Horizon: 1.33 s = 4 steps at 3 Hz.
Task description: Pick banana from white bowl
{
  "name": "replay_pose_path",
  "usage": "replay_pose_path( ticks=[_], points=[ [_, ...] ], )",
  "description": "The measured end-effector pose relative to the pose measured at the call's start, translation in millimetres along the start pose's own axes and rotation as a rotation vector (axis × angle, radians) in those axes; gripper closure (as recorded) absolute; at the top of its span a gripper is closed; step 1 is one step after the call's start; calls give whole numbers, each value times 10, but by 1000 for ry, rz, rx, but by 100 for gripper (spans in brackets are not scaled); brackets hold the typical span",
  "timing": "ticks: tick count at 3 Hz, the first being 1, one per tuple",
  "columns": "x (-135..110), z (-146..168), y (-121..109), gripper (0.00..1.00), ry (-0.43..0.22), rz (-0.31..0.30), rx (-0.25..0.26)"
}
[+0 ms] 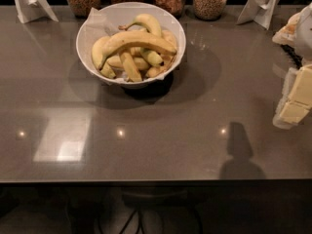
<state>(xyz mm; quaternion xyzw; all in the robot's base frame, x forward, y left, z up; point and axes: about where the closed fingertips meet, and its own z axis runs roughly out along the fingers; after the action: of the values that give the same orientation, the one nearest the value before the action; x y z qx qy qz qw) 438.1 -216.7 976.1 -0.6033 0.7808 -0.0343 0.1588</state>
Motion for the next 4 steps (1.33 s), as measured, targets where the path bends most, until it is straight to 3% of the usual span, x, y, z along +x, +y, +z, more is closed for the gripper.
replay_pose_path(
  ticks=[1,2,3,4],
  points=[
    [0,0,0,0,0,0,0],
    [-110,-8,-40,0,-43,-13,24],
    [-303,-16,-112,0,-113,-30,56],
    [-635,-55,-294,0,-221,-42,103]
  ],
)
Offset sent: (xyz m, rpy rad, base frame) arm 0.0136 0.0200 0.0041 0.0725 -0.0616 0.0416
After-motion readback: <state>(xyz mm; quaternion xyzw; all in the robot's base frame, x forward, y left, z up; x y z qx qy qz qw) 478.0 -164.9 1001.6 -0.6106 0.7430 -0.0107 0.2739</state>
